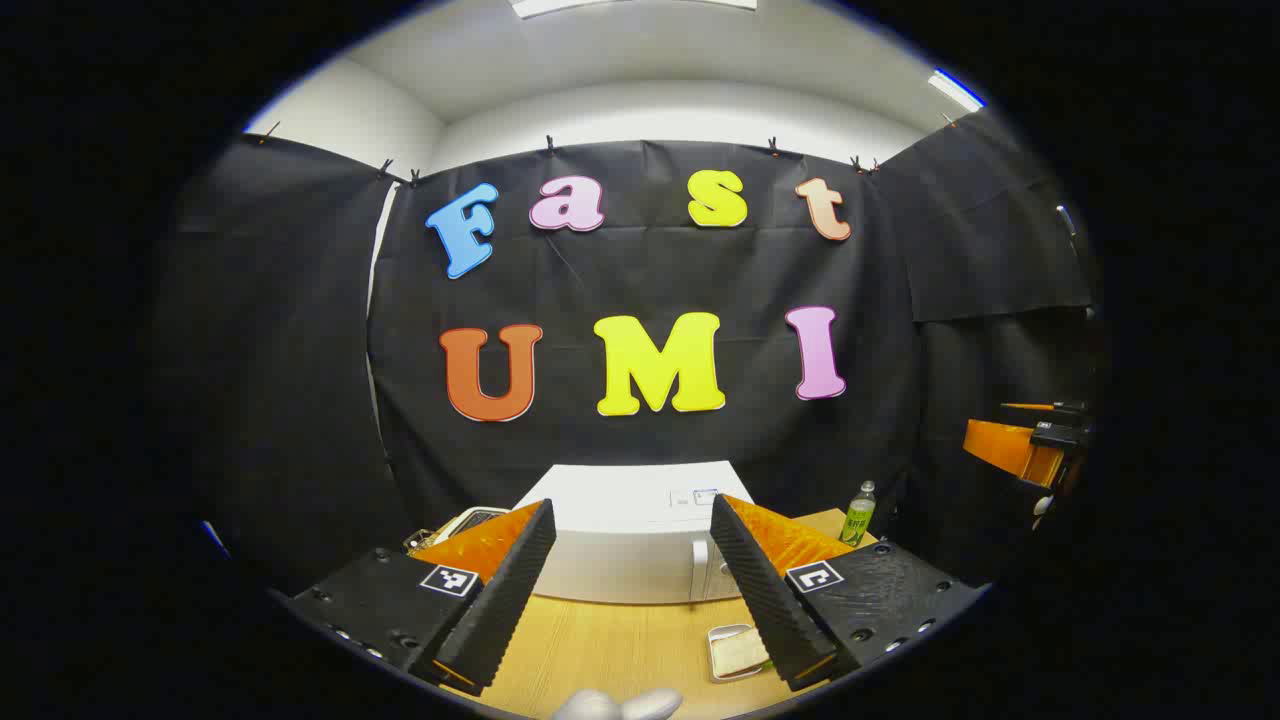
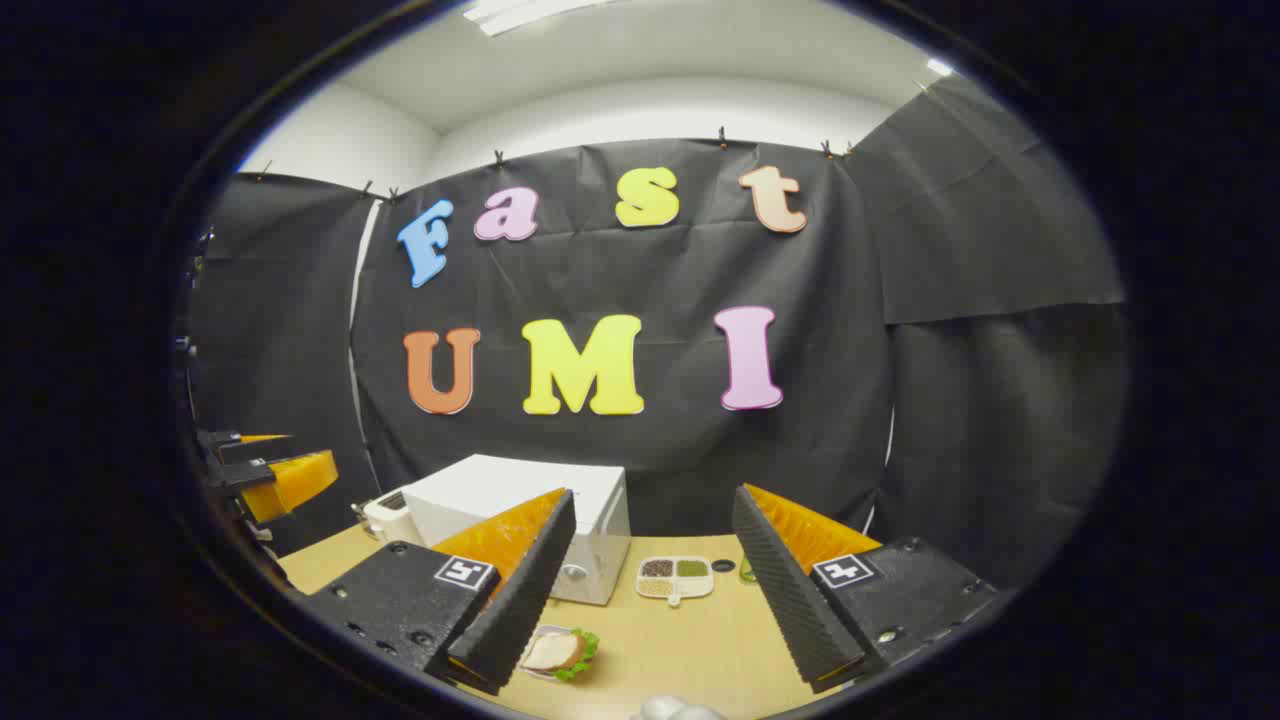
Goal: Open the microwave oven with the left hand, put the food in, and close the microwave oven.
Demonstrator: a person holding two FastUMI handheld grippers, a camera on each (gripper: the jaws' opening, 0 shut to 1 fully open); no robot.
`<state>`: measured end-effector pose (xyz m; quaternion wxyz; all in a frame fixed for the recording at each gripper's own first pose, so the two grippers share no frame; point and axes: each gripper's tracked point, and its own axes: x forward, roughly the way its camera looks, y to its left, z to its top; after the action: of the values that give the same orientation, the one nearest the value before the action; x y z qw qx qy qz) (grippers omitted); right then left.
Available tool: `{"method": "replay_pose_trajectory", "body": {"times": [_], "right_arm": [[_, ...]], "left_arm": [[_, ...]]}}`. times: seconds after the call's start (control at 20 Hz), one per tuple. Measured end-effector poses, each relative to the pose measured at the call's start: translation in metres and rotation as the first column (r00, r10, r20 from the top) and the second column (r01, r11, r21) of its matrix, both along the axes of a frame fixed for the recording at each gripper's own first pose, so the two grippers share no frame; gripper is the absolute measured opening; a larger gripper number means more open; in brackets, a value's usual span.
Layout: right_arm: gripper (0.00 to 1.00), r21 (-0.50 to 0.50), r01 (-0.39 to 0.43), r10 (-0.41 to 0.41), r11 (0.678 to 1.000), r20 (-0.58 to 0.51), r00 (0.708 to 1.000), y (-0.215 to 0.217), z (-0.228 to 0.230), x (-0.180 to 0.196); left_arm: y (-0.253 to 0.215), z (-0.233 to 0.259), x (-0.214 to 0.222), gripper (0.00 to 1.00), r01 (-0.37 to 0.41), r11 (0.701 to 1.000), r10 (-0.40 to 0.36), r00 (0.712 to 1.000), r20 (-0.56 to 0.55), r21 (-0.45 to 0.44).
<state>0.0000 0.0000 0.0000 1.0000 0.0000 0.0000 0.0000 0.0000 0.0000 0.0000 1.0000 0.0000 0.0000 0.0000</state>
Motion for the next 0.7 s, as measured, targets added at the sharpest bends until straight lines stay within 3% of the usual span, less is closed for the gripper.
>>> {"method": "replay_pose_trajectory", "body": {"times": [0.05,0.1,0.15,0.2,0.25,0.3,0.35,0.4,0.45,0.6,0.65,0.7], "right_arm": [[0.92,-0.011,0.006,-0.006,1.000,0.003,1.000,-0.001,0.002,0.000],[1.00,-0.019,0.012,-0.012,1.000,0.005,1.000,0.000,0.002,0.000],[0.92,-0.018,0.012,-0.012,1.000,0.008,1.000,0.001,0.002,-0.001],[0.92,-0.014,0.013,-0.013,1.000,0.009,1.000,0.003,0.002,-0.002],[1.00,-0.012,0.012,-0.012,1.000,0.010,1.000,0.003,0.003,-0.002],[0.92,-0.013,0.014,-0.014,1.000,0.009,1.000,0.003,0.002,-0.002],[1.00,-0.015,0.016,-0.016,1.000,0.009,1.000,0.002,0.002,-0.003],[1.00,-0.016,0.021,-0.020,1.000,0.009,1.000,0.001,0.002,-0.003],[0.92,-0.018,0.023,-0.023,1.000,0.008,1.000,0.001,0.002,-0.003],[0.92,-0.028,0.035,-0.035,0.999,0.001,0.999,-0.002,-0.001,-0.002],[1.00,-0.025,0.035,-0.035,0.999,-0.004,0.999,-0.001,-0.002,-0.003],[1.00,-0.018,0.035,-0.035,0.999,-0.004,0.999,-0.001,-0.002,-0.003]], "left_arm": [[0.001,-0.002,0.002,0.96,0.001,1.000,-0.001,1.000,-0.004,-0.001],[0.002,-0.003,0.002,0.96,-0.001,1.000,0.001,1.000,-0.004,-0.002],[0.003,-0.004,0.003,0.96,-0.002,1.000,0.002,1.000,-0.005,-0.001],[0.004,-0.004,0.006,0.96,-0.004,1.000,0.004,1.000,-0.004,0.004],[0.006,-0.005,0.007,0.96,-0.007,1.000,0.007,1.000,-0.004,0.006],[0.005,-0.006,0.009,0.96,-0.005,1.000,0.005,1.000,-0.004,0.006],[0.005,-0.005,0.010,0.96,-0.003,1.000,0.003,1.000,-0.005,0.004],[0.005,-0.005,0.011,0.96,-0.001,1.000,0.001,1.000,-0.003,0.004],[0.006,-0.004,0.013,0.96,-0.001,1.000,0.001,1.000,-0.001,0.004],[0.008,-0.009,0.018,0.96,0.002,1.000,-0.002,1.000,-0.001,0.008],[0.007,-0.011,0.020,0.96,0.004,1.000,-0.004,1.000,-0.002,0.007],[0.007,-0.015,0.024,0.96,0.006,1.000,-0.006,1.000,-0.002,0.008]]}}
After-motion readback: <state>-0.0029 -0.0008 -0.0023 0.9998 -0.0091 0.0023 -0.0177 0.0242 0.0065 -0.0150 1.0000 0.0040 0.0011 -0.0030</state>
